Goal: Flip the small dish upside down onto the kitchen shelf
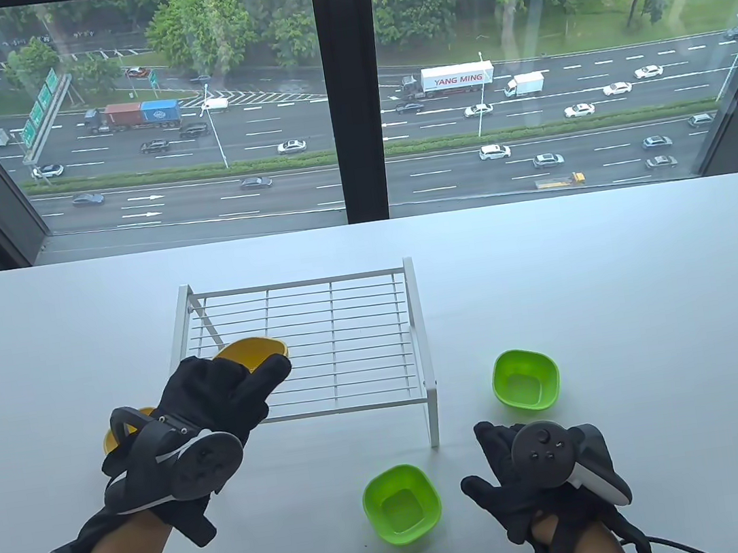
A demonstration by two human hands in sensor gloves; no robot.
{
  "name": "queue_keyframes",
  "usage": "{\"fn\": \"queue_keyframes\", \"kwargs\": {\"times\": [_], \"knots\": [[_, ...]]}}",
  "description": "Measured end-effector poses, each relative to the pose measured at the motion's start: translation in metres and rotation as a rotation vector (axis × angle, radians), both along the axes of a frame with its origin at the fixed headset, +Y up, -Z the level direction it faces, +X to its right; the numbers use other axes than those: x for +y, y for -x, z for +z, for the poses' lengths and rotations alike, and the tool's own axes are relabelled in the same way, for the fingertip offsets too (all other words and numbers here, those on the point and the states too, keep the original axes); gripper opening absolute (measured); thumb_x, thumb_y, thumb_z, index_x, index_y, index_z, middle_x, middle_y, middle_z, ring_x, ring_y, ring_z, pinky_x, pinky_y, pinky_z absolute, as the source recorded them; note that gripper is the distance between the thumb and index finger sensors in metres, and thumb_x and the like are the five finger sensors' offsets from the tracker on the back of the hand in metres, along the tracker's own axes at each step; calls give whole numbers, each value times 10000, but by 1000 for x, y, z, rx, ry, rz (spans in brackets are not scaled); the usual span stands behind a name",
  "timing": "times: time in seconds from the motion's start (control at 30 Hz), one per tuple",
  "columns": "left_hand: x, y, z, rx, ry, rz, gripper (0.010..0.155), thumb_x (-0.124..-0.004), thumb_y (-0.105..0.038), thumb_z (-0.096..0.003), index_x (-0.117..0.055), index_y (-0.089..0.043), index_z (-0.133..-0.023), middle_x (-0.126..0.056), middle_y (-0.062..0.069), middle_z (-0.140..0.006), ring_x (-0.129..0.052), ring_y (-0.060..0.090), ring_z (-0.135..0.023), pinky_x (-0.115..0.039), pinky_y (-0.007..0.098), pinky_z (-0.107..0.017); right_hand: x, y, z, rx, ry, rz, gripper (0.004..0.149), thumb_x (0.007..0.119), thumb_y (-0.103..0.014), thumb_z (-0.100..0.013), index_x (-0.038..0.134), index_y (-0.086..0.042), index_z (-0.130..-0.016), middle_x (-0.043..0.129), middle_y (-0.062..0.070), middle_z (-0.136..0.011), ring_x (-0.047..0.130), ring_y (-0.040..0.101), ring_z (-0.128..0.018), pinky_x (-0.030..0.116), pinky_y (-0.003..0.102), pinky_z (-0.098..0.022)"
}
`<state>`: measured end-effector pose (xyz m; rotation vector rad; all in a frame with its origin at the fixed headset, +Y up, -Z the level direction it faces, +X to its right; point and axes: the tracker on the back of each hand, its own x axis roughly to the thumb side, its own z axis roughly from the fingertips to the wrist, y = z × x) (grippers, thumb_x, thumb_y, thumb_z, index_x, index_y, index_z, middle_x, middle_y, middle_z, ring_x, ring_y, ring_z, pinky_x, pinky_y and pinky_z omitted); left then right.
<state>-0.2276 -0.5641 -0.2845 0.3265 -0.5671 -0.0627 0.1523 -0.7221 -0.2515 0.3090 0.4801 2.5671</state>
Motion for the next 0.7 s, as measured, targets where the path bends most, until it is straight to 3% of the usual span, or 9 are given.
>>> {"fn": "queue_keyframes", "kwargs": {"times": [0.43,0.7], "knots": [[-1,-17,-35,155,62,-97,667,-586,-474,-498,-283,-390,-1086,-640,0,-885,-751,238,-754,-747,645,-681,0,-1,-1,0,1,-15,851,619,-647,-510,234,-169,-1099,334,183,-1173,237,496,-1044,219,725,-688],[3,-21,-53,232,97,-63,738,-662,-521,-483,-259,-344,-1076,-629,-10,-878,-746,227,-749,-778,620,-666,1,-3,-2,-1,1,-37,850,616,-649,-511,232,-171,-1100,335,181,-1172,237,499,-1043,221,724,-688]]}}
